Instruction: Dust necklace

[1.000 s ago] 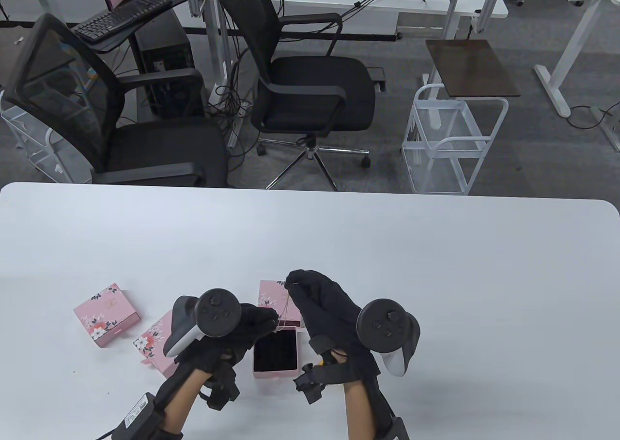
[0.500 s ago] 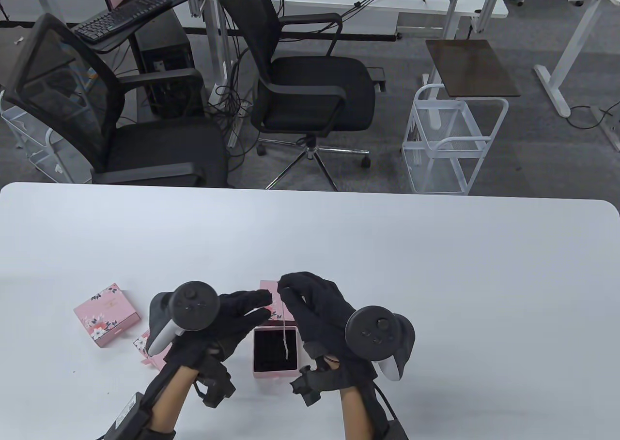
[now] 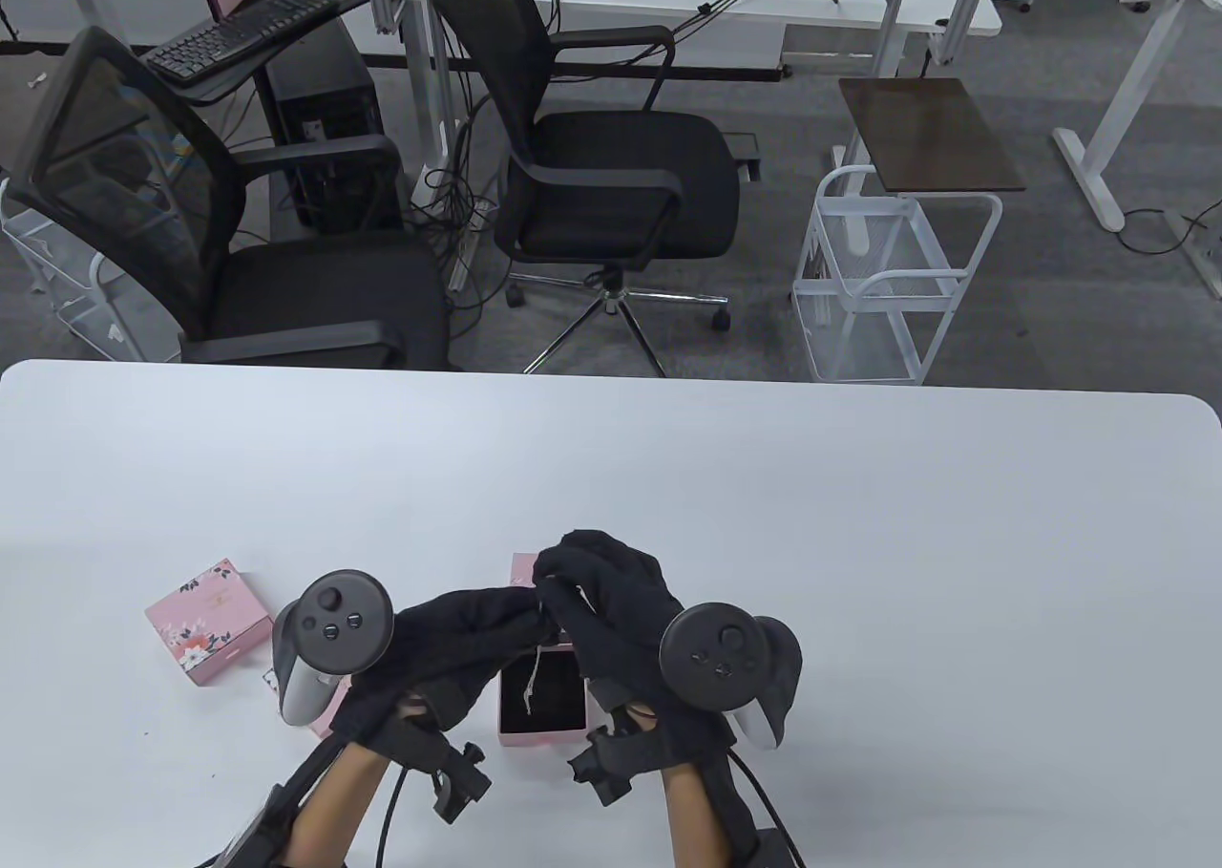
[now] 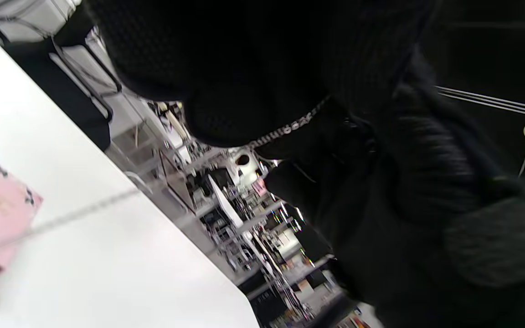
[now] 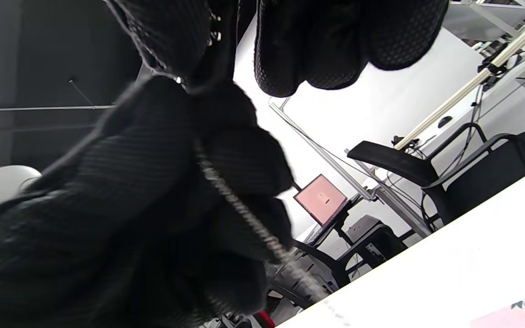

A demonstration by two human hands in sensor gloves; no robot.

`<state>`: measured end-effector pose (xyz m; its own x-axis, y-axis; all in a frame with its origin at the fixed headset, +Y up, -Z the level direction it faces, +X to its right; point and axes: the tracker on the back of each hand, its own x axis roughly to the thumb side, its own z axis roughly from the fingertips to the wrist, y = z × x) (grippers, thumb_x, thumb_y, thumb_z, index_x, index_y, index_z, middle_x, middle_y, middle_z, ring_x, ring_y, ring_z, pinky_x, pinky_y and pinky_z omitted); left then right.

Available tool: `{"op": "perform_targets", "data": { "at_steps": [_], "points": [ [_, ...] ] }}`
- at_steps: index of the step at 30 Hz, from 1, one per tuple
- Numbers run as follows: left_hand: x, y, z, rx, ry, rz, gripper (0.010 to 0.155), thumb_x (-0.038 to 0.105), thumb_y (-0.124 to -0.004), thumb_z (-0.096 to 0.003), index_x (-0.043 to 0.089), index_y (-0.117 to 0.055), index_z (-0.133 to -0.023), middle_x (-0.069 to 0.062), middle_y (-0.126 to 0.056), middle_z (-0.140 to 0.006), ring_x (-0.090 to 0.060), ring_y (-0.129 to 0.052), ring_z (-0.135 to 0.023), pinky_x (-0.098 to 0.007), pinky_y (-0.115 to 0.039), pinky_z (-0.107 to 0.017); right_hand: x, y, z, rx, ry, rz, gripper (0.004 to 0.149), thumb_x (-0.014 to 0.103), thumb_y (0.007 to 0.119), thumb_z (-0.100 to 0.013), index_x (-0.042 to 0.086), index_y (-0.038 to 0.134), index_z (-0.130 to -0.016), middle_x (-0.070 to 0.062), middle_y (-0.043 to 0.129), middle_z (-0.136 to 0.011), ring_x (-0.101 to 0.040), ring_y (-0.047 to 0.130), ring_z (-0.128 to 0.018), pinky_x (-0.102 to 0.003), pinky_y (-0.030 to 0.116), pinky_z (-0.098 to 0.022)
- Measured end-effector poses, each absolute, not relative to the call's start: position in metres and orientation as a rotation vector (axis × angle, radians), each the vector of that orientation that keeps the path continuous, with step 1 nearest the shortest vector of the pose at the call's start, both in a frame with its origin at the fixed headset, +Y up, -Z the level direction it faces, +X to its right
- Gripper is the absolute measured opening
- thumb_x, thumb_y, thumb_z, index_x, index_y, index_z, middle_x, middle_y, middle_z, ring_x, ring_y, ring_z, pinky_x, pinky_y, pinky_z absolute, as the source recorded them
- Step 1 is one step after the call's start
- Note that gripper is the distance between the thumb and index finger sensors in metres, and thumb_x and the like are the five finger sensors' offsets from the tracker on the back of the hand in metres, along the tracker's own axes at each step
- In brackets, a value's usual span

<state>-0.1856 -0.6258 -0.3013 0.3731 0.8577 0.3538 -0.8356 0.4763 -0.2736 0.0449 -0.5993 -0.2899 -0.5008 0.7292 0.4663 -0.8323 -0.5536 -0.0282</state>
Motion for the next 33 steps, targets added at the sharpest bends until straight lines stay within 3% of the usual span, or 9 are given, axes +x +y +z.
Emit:
{"op": "perform_targets", "data": {
  "at_steps": [5, 10, 15, 17, 21, 25, 31, 33],
  "points": [
    [-0.187, -0.631, -0.305, -0.187, -0.516, 1.207, 0.039, 0.042, -0.085, -0.0559, 0.023, -0.092, -0.089, -0.002, -0.106, -0.077, -0.021, -0.100, -0.068, -0.042, -0.086, -0.050, 0.048, -0.613, -0.302, 0.487, -0.186, 2.030, 0.036, 0.033, 0.071, -0.067, 0.019, 0.074, -0.100, -0.028, 0.067, -0.108, -0.055, 0.068, -0.089, -0.064, 0.060, -0.067],
    [-0.190, -0.635, -0.308, -0.238, -0.515, 1.314, 0.039, 0.042, -0.084, -0.0562, 0.023, -0.092, -0.089, -0.002, -0.105, -0.077, -0.020, -0.100, -0.068, -0.041, -0.086, -0.050, 0.049, -0.624, -0.310, 0.464, -0.064, 1.994, 0.038, 0.034, 0.070, -0.068, 0.018, 0.072, -0.102, -0.030, 0.065, -0.108, -0.056, 0.067, -0.089, -0.064, 0.060, -0.067],
    [-0.195, -0.641, -0.311, -0.236, -0.456, 1.420, 0.037, 0.044, -0.084, -0.0562, 0.027, -0.091, -0.089, 0.000, -0.104, -0.078, -0.020, -0.099, -0.068, -0.041, -0.085, -0.050, 0.046, -0.626, -0.311, 0.448, -0.071, 2.085, 0.040, 0.033, 0.070, -0.068, 0.015, 0.070, -0.104, -0.030, 0.066, -0.108, -0.056, 0.069, -0.087, -0.064, 0.061, -0.066],
    [-0.199, -0.641, -0.310, -0.192, -0.406, 1.458, 0.036, 0.044, -0.085, -0.0557, 0.030, -0.091, -0.089, 0.001, -0.104, -0.079, -0.020, -0.098, -0.070, -0.041, -0.085, -0.051, 0.045, -0.620, -0.306, 0.428, -0.147, 2.142, 0.045, 0.033, 0.070, -0.068, 0.012, 0.065, -0.107, -0.030, 0.064, -0.108, -0.056, 0.070, -0.087, -0.064, 0.061, -0.066],
    [-0.207, -0.636, -0.307, -0.067, -0.331, 1.451, 0.036, 0.045, -0.085, -0.0551, 0.032, -0.091, -0.088, 0.002, -0.101, -0.084, -0.021, -0.095, -0.074, -0.042, -0.083, -0.054, 0.042, -0.608, -0.296, 0.453, -0.243, 2.104, 0.043, 0.032, 0.072, -0.067, 0.012, 0.068, -0.104, -0.027, 0.071, -0.104, -0.051, 0.075, -0.083, -0.062, 0.064, -0.065],
    [-0.214, -0.632, -0.303, 0.049, -0.274, 1.431, 0.036, 0.046, -0.085, -0.0550, 0.033, -0.091, -0.088, 0.000, -0.094, -0.093, -0.026, -0.089, -0.083, -0.046, -0.079, -0.060, 0.031, -0.600, -0.288, 0.517, -0.229, 2.115, 0.039, 0.033, 0.073, -0.066, 0.013, 0.073, -0.101, -0.023, 0.079, -0.097, -0.047, 0.082, -0.077, -0.059, 0.068, -0.062],
    [-0.210, -0.627, -0.298, 0.086, -0.283, 1.416, 0.037, 0.046, -0.085, -0.0551, 0.034, -0.090, -0.089, -0.007, -0.082, -0.104, -0.033, -0.077, -0.092, -0.050, -0.072, -0.065, 0.004, -0.605, -0.282, 0.567, -0.200, 2.224, 0.054, 0.036, 0.075, -0.065, 0.005, 0.064, -0.108, -0.029, 0.072, -0.104, -0.051, 0.078, -0.082, -0.061, 0.067, -0.063],
    [-0.209, -0.627, -0.297, 0.116, -0.271, 1.367, 0.037, 0.046, -0.085, -0.0551, 0.034, -0.090, -0.090, -0.008, -0.080, -0.106, -0.034, -0.076, -0.093, -0.051, -0.071, -0.065, -0.004, -0.609, -0.279, 0.519, -0.270, 2.249, 0.052, 0.036, 0.075, -0.065, 0.005, 0.066, -0.106, -0.029, 0.075, -0.101, -0.050, 0.080, -0.080, -0.060, 0.068, -0.062]
  ]
}}
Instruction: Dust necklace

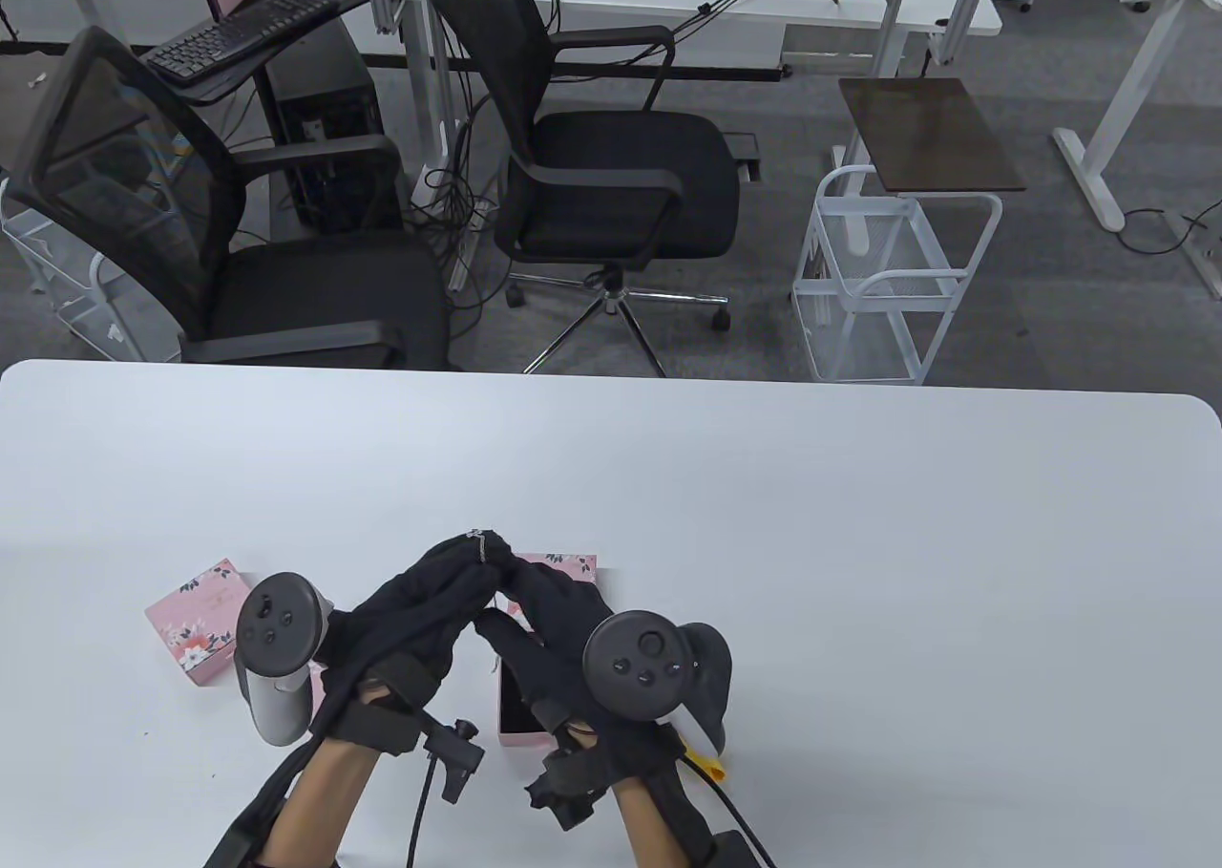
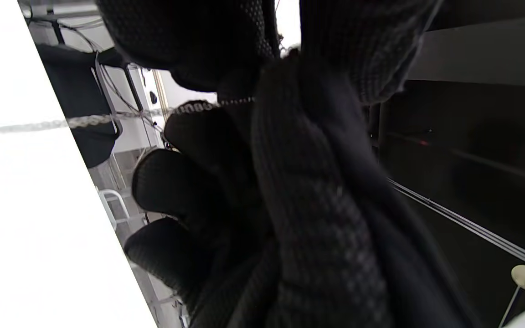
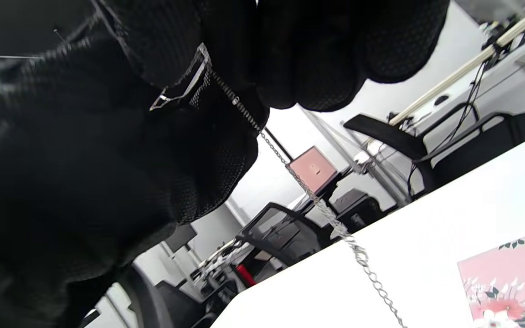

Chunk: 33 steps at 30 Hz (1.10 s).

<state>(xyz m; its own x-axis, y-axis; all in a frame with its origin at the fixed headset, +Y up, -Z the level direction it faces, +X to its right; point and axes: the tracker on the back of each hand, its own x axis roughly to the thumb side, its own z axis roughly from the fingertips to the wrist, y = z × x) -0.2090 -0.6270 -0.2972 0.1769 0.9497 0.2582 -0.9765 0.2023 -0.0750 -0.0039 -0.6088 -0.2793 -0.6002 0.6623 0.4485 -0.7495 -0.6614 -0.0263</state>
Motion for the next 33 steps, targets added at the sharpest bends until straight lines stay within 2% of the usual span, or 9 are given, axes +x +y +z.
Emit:
{"op": "perform_targets", "data": {
  "at_steps": [3, 7, 11, 13, 18, 27, 33],
  "points": [
    [-0.208, -0.630, -0.299, 0.098, -0.280, 1.367, 0.037, 0.046, -0.085, -0.0552, 0.033, -0.090, -0.090, -0.009, -0.080, -0.106, -0.035, -0.075, -0.094, -0.051, -0.071, -0.066, -0.011, -0.612, -0.278, 0.528, -0.364, 2.290, 0.038, 0.031, 0.074, -0.065, 0.011, 0.077, -0.096, -0.022, 0.087, -0.090, -0.043, 0.089, -0.070, -0.055, 0.074, -0.057],
    [-0.216, -0.633, -0.304, 0.105, -0.240, 1.420, 0.037, 0.043, -0.084, -0.0562, 0.028, -0.091, -0.090, -0.006, -0.089, -0.099, -0.030, -0.084, -0.087, -0.049, -0.076, -0.062, -0.012, -0.610, -0.276, 0.536, -0.379, 2.318, 0.036, 0.030, 0.076, -0.063, 0.011, 0.081, -0.093, -0.019, 0.093, -0.080, -0.038, 0.094, -0.060, -0.051, 0.079, -0.052],
    [-0.226, -0.637, -0.309, 0.108, -0.200, 1.469, 0.037, 0.043, -0.083, -0.0569, 0.026, -0.089, -0.090, -0.002, -0.100, -0.087, -0.023, -0.095, -0.076, -0.044, -0.084, -0.055, -0.013, -0.612, -0.279, 0.567, -0.293, 2.310, 0.035, 0.030, 0.076, -0.063, 0.011, 0.081, -0.093, -0.019, 0.093, -0.080, -0.038, 0.094, -0.060, -0.052, 0.078, -0.052],
    [-0.231, -0.637, -0.309, 0.126, -0.178, 1.481, 0.042, 0.043, -0.083, -0.0569, 0.024, -0.086, -0.094, -0.001, -0.102, -0.083, -0.020, -0.098, -0.072, -0.042, -0.085, -0.052, -0.015, -0.613, -0.280, 0.588, -0.237, 2.324, 0.036, 0.030, 0.076, -0.063, 0.011, 0.081, -0.093, -0.019, 0.093, -0.081, -0.038, 0.093, -0.061, -0.052, 0.078, -0.053],
    [-0.248, -0.628, -0.307, 0.257, -0.138, 1.376, 0.038, 0.043, -0.085, -0.0557, 0.025, -0.090, -0.088, 0.001, -0.107, -0.073, -0.017, -0.102, -0.064, -0.039, -0.089, -0.046, -0.020, -0.618, -0.282, 0.629, -0.160, 2.339, 0.035, 0.030, 0.076, -0.063, 0.012, 0.081, -0.093, -0.018, 0.092, -0.081, -0.038, 0.093, -0.061, -0.052, 0.078, -0.053],
    [-0.262, -0.607, -0.292, 0.439, -0.111, 1.200, 0.038, 0.046, -0.088, -0.0526, 0.027, -0.093, -0.085, 0.002, -0.109, -0.071, -0.016, -0.103, -0.062, -0.038, -0.089, -0.045, -0.021, -0.618, -0.283, 0.646, -0.129, 2.311, 0.035, 0.030, 0.076, -0.063, 0.012, 0.081, -0.093, -0.018, 0.092, -0.081, -0.038, 0.093, -0.061, -0.052, 0.078, -0.053],
    [-0.258, -0.604, -0.291, 0.436, -0.155, 1.172, 0.037, 0.046, -0.085, -0.0535, 0.028, -0.093, -0.085, 0.002, -0.107, -0.075, -0.019, -0.101, -0.066, -0.040, -0.087, -0.048, -0.021, -0.622, -0.285, 0.652, -0.096, 2.323, 0.035, 0.030, 0.076, -0.063, 0.013, 0.081, -0.093, -0.018, 0.092, -0.082, -0.038, 0.093, -0.062, -0.052, 0.078, -0.053]
  ]
}}
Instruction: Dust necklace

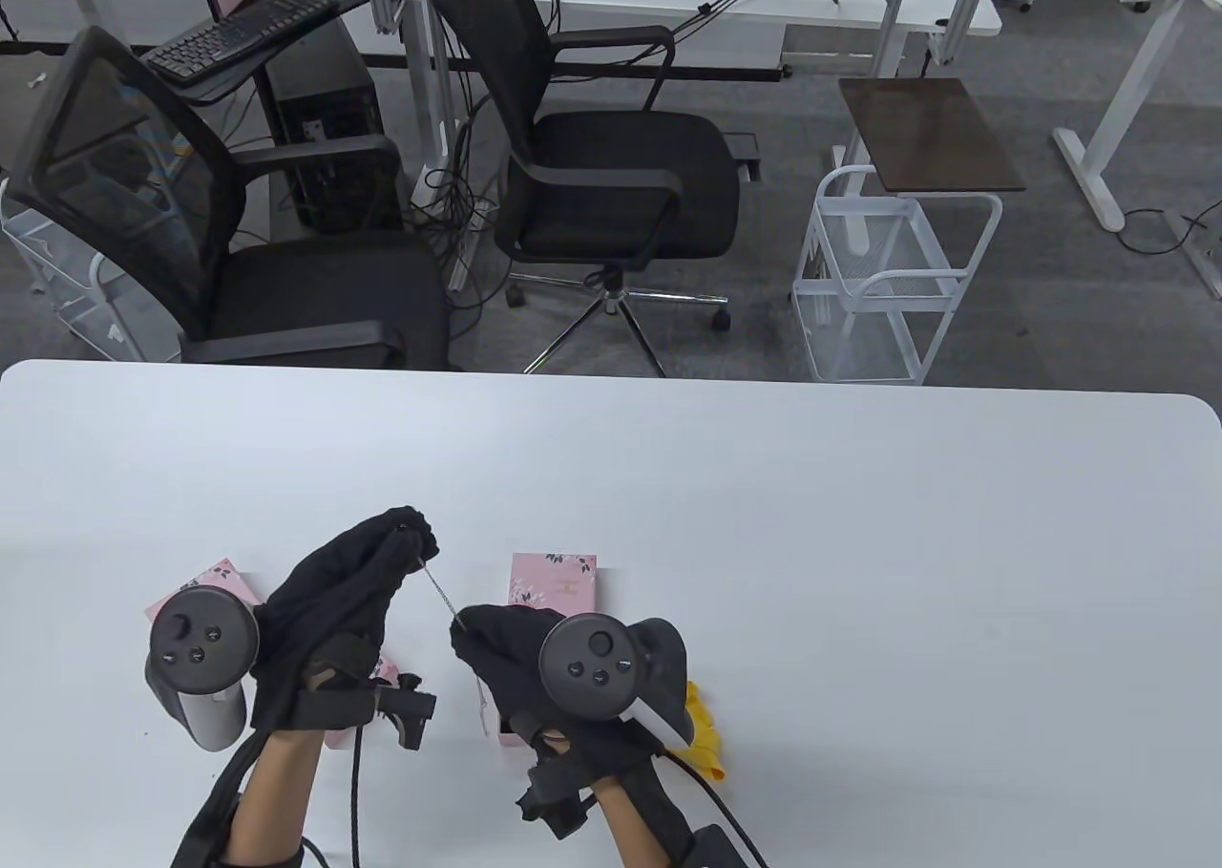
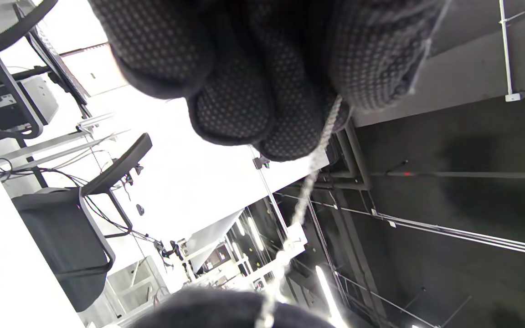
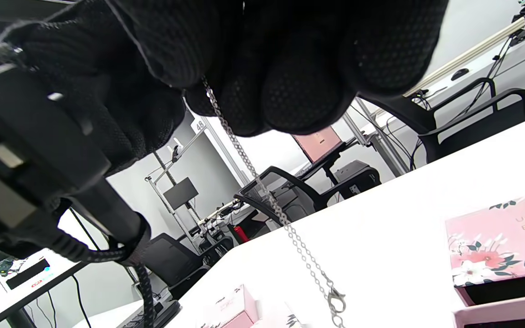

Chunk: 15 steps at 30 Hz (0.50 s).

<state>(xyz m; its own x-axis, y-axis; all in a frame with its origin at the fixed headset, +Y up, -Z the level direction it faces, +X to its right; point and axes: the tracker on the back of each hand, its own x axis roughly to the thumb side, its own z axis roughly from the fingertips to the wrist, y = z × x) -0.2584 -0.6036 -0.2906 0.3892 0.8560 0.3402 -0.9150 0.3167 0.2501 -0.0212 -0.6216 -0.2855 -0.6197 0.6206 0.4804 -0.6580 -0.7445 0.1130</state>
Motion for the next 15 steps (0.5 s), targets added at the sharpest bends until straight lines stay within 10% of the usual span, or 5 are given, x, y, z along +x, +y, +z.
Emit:
{"op": "perform_targets", "data": {
  "at_steps": [15],
  "points": [
    [-0.244, -0.591, -0.279, 0.500, -0.237, 1.013, 0.034, 0.049, -0.095, -0.0468, 0.039, -0.095, -0.079, 0.009, -0.105, -0.079, -0.017, -0.099, -0.070, -0.039, -0.087, -0.051, -0.018, -0.631, -0.293, 0.630, -0.023, 2.376, 0.037, 0.032, 0.075, -0.064, 0.013, 0.078, -0.097, -0.019, 0.089, -0.087, -0.041, 0.091, -0.067, -0.054, 0.075, -0.056]
  ]
}}
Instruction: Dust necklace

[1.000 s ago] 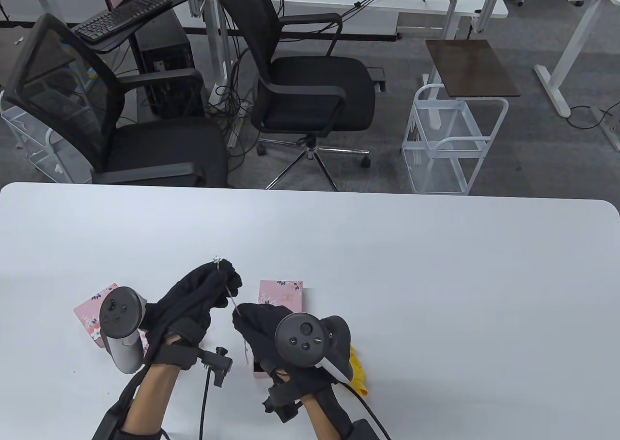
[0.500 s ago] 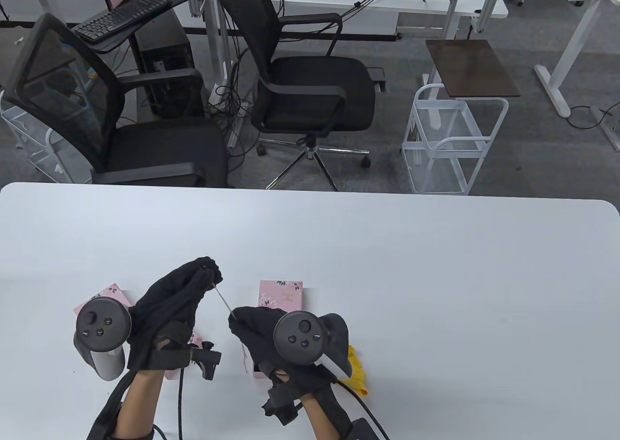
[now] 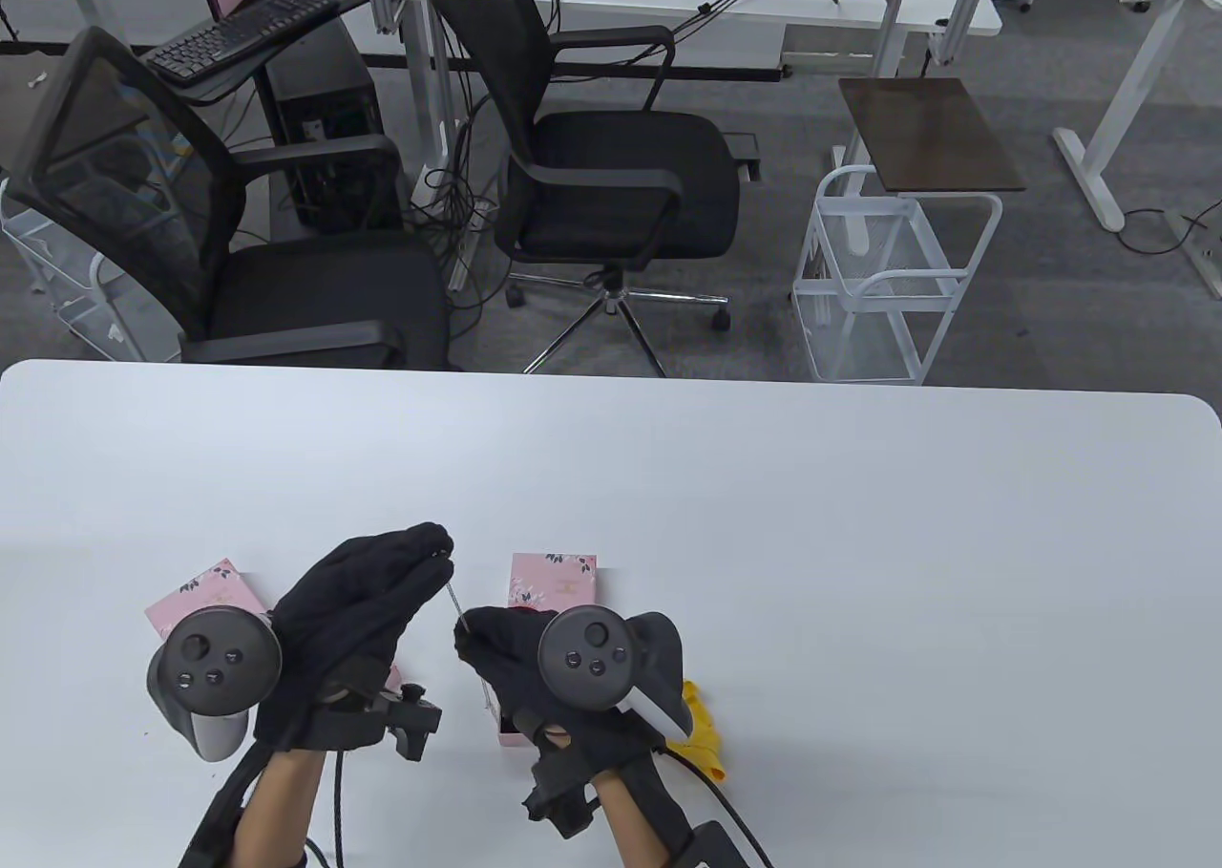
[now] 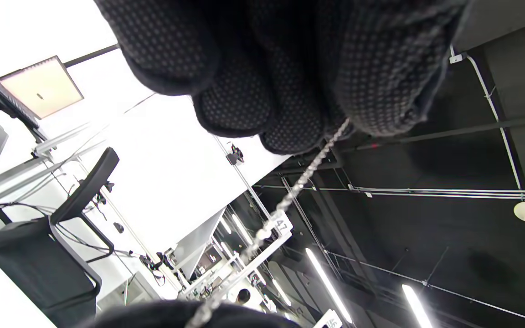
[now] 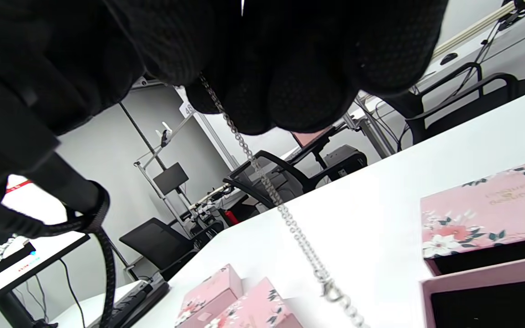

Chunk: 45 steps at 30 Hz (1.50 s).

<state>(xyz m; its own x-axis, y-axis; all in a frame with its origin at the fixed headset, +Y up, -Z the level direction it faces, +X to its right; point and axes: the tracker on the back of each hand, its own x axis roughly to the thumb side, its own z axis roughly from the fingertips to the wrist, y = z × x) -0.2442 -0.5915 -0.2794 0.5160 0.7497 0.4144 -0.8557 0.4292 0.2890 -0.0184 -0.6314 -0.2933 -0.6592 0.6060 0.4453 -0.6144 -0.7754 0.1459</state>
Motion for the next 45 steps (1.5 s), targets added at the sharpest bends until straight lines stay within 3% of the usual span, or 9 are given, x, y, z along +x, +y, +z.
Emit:
{"op": "perform_targets", "data": {
  "at_steps": [7, 13, 15, 18, 25, 29, 33, 36, 45],
  "points": [
    [-0.245, -0.589, -0.279, 0.461, -0.252, 1.038, 0.034, 0.047, -0.092, -0.0503, 0.035, -0.094, -0.083, 0.005, -0.105, -0.079, -0.018, -0.098, -0.071, -0.040, -0.086, -0.052, 0.032, -0.631, -0.296, 0.369, -0.107, 2.634, 0.050, 0.039, 0.077, -0.064, 0.010, 0.071, -0.104, -0.024, 0.082, -0.096, -0.046, 0.086, -0.074, -0.057, 0.072, -0.059],
    [-0.245, -0.589, -0.278, 0.449, -0.255, 1.059, 0.035, 0.045, -0.090, -0.0525, 0.033, -0.093, -0.085, 0.002, -0.104, -0.082, -0.020, -0.097, -0.072, -0.040, -0.085, -0.052, 0.081, -0.688, -0.294, 0.166, 0.138, 2.950, 0.053, 0.040, 0.079, -0.063, 0.009, 0.071, -0.104, -0.026, 0.080, -0.098, -0.048, 0.084, -0.076, -0.058, 0.071, -0.060],
    [-0.244, -0.589, -0.278, 0.447, -0.258, 1.061, 0.035, 0.045, -0.090, -0.0526, 0.033, -0.093, -0.086, 0.002, -0.104, -0.082, -0.020, -0.097, -0.072, -0.040, -0.085, -0.053, 0.086, -0.709, -0.293, 0.126, 0.255, 3.024, 0.050, 0.041, 0.079, -0.063, 0.010, 0.073, -0.101, -0.025, 0.080, -0.098, -0.048, 0.084, -0.077, -0.058, 0.071, -0.060],
    [-0.243, -0.589, -0.278, 0.444, -0.264, 1.059, 0.035, 0.045, -0.090, -0.0525, 0.033, -0.093, -0.086, 0.002, -0.104, -0.082, -0.020, -0.097, -0.072, -0.040, -0.085, -0.052, 0.084, -0.732, -0.297, 0.121, 0.450, 3.092, 0.053, 0.040, 0.079, -0.063, 0.013, 0.067, -0.106, -0.028, 0.073, -0.104, -0.051, 0.079, -0.081, -0.060, 0.068, -0.062],
    [-0.244, -0.589, -0.277, 0.440, -0.267, 1.073, 0.035, 0.045, -0.090, -0.0526, 0.033, -0.093, -0.086, 0.002, -0.104, -0.082, -0.020, -0.097, -0.072, -0.041, -0.085, -0.053, 0.066, -0.753, -0.312, 0.136, 0.541, 3.179, 0.056, 0.032, 0.078, -0.064, 0.018, 0.055, -0.113, -0.032, 0.059, -0.113, -0.057, 0.071, -0.089, -0.063, 0.064, -0.065],
    [-0.245, -0.589, -0.277, 0.439, -0.263, 1.082, 0.035, 0.045, -0.090, -0.0525, 0.033, -0.093, -0.086, 0.002, -0.104, -0.082, -0.020, -0.097, -0.072, -0.041, -0.085, -0.052, 0.064, -0.754, -0.315, 0.126, 0.557, 3.161, 0.059, 0.031, 0.080, -0.062, 0.017, 0.054, -0.113, -0.032, 0.057, -0.114, -0.057, 0.071, -0.090, -0.063, 0.065, -0.065],
    [-0.244, -0.589, -0.278, 0.433, -0.263, 1.081, 0.035, 0.045, -0.090, -0.0524, 0.033, -0.093, -0.086, 0.002, -0.104, -0.082, -0.020, -0.097, -0.072, -0.040, -0.085, -0.052, 0.059, -0.756, -0.311, 0.200, 0.273, 3.273, 0.052, 0.031, 0.086, -0.057, 0.017, 0.069, -0.104, -0.022, 0.082, -0.095, -0.041, 0.090, -0.074, -0.054, 0.076, -0.060],
    [-0.243, -0.590, -0.279, 0.426, -0.263, 1.076, 0.035, 0.045, -0.090, -0.0525, 0.033, -0.093, -0.086, 0.003, -0.104, -0.082, -0.020, -0.097, -0.073, -0.041, -0.085, -0.053, 0.061, -0.750, -0.311, 0.186, 0.209, 3.194, 0.047, 0.030, 0.085, -0.058, 0.017, 0.072, -0.101, -0.021, 0.085, -0.091, -0.039, 0.092, -0.070, -0.053, 0.077, -0.058],
    [-0.246, -0.591, -0.283, 0.369, -0.267, 1.105, 0.036, 0.046, -0.090, -0.0528, 0.033, -0.093, -0.086, 0.003, -0.100, -0.088, -0.024, -0.092, -0.080, -0.043, -0.082, -0.057, 0.057, -0.663, -0.304, 0.328, -0.179, 2.350, 0.050, 0.030, 0.080, -0.060, 0.015, 0.066, -0.106, -0.023, 0.078, -0.098, -0.043, 0.085, -0.077, -0.056, 0.072, -0.061]
  ]
}}
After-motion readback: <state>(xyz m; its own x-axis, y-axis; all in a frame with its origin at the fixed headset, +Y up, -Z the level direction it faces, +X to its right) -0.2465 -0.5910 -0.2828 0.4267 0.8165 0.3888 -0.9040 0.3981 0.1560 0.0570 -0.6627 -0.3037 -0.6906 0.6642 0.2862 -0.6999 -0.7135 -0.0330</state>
